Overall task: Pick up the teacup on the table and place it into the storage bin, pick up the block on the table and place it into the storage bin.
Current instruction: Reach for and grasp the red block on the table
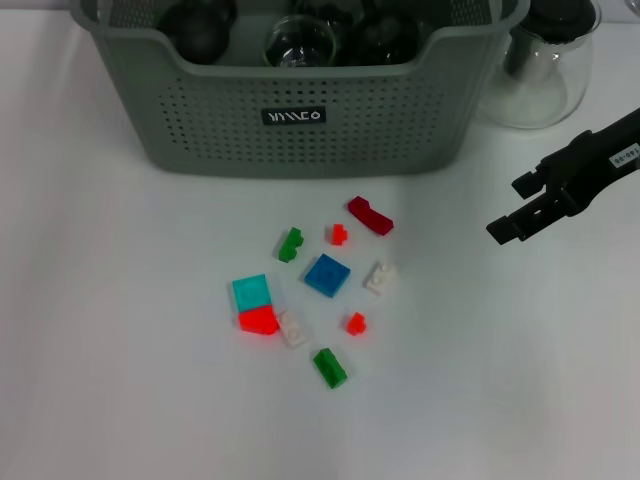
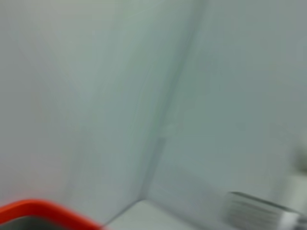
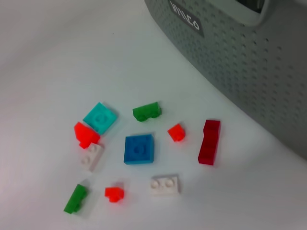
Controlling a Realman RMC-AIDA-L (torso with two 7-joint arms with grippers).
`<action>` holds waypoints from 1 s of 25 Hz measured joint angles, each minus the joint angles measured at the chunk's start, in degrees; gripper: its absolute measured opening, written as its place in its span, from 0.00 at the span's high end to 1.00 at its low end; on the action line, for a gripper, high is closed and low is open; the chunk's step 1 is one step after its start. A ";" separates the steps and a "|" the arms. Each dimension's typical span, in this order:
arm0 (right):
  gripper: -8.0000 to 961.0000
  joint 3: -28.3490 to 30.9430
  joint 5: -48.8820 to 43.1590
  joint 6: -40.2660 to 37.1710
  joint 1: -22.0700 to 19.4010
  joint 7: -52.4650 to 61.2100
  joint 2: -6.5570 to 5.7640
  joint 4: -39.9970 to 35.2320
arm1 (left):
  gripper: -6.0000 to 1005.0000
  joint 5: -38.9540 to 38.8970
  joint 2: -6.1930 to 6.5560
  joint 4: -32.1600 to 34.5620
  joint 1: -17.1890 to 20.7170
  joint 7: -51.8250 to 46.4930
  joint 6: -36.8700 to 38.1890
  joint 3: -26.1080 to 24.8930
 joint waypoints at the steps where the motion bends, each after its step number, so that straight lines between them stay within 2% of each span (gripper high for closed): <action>1: 0.06 -0.03 0.00 0.15 0.21 -0.01 0.08 0.05 | 0.27 -2.03 -0.35 -0.09 1.33 1.44 1.34 0.04; 3: 0.06 -0.03 0.01 0.46 0.68 -0.01 0.32 0.27 | 0.24 -4.92 -1.80 -0.22 4.72 5.60 4.07 0.11; 6: 0.07 -0.47 0.01 1.20 1.33 -0.01 1.18 0.46 | 0.20 -4.72 -4.50 -0.54 9.76 13.22 6.65 1.36; 10: 0.07 -1.44 0.00 2.97 2.01 0.14 2.64 0.64 | 0.14 -2.03 -6.77 -4.08 15.17 24.36 8.94 3.17; 17: 0.07 -4.39 -0.03 7.35 2.98 1.17 4.50 3.77 | 0.11 4.96 -7.49 -15.05 19.19 42.50 10.73 3.45; 20: 0.07 -5.46 -0.03 10.01 3.57 1.83 4.99 5.58 | 0.11 7.39 -7.73 -16.10 20.91 48.26 10.39 3.55; 25: 0.07 -7.66 0.11 15.60 3.88 3.55 5.89 7.54 | 0.11 9.95 -7.76 -16.60 21.88 51.73 9.83 2.68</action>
